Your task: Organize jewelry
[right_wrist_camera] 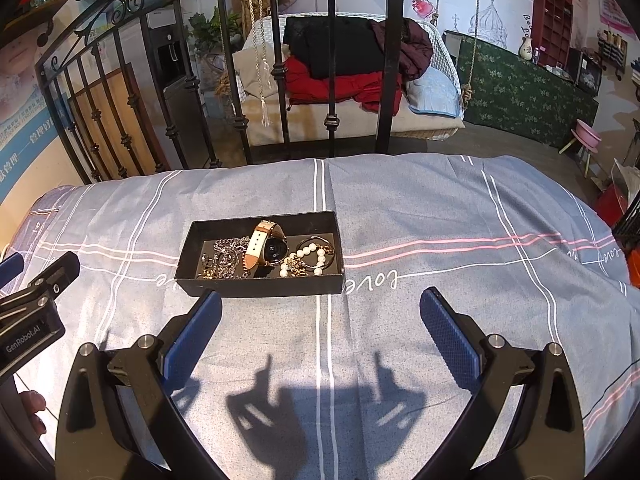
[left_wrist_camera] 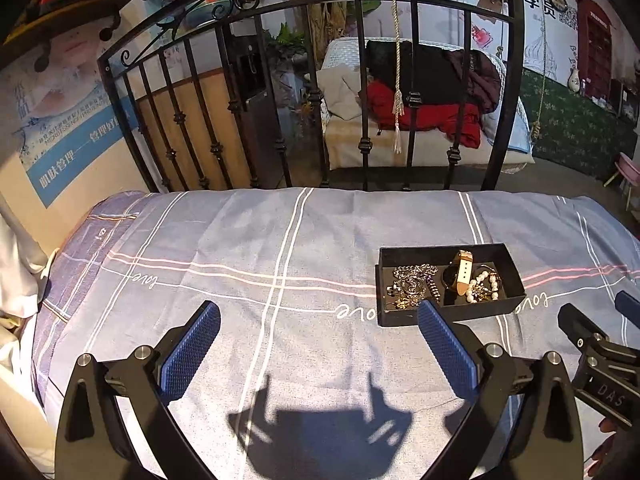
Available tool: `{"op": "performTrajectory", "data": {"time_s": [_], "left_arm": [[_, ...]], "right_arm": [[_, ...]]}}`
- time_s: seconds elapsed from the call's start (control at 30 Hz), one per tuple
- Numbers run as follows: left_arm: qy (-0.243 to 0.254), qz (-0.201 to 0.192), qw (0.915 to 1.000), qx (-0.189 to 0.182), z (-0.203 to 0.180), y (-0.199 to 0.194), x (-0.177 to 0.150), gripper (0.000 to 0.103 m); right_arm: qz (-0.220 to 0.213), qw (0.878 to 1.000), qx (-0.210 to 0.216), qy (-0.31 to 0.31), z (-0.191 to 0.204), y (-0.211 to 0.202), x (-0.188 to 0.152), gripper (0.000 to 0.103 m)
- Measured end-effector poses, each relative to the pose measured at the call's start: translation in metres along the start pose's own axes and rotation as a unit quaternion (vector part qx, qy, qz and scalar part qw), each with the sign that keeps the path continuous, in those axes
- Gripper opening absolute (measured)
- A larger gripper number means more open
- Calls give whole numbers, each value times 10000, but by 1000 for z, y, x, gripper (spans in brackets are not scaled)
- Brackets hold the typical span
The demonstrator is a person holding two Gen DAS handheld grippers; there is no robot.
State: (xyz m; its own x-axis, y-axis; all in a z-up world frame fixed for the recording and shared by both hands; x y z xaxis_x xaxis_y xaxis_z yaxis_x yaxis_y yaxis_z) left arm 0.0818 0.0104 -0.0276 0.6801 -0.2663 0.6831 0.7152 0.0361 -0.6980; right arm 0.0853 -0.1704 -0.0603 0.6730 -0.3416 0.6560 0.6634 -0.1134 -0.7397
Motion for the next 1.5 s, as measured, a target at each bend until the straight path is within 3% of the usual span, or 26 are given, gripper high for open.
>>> {"op": "performTrajectory", "data": {"time_s": [0.1,0.27,1.43,1.5], "left_arm": [[-20,25,9997,-237,-3,1,1,97],[37,67,9995,-303,-7,3,1,97],[92,102,9992,-371,-7,4,1,97],[84,87,9998,-132,-4,2,0,97]], "right_arm": [[7,10000,9,3,1,0,0,98],[-23,10000,5,-25,2,-2,3,98],[-33,10000,14,-17,3,-2,4,98],[-37,10000,9,-13,2,-2,4,98]]}}
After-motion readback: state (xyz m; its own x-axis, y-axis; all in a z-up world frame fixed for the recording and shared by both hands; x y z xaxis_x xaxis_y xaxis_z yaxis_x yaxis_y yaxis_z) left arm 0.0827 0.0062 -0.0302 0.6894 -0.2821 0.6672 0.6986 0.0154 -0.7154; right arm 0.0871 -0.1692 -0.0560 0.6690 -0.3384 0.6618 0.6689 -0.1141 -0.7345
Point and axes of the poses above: each gripper's, at about its wrist camera, not at the fingertips, and y roughly the way its jaws point, z to its left, x to its top, the point moved 5 cm from there along y, roughly the way its jaws point, and after that the axes turned 10 degrees about y, right-handed, at the moved point
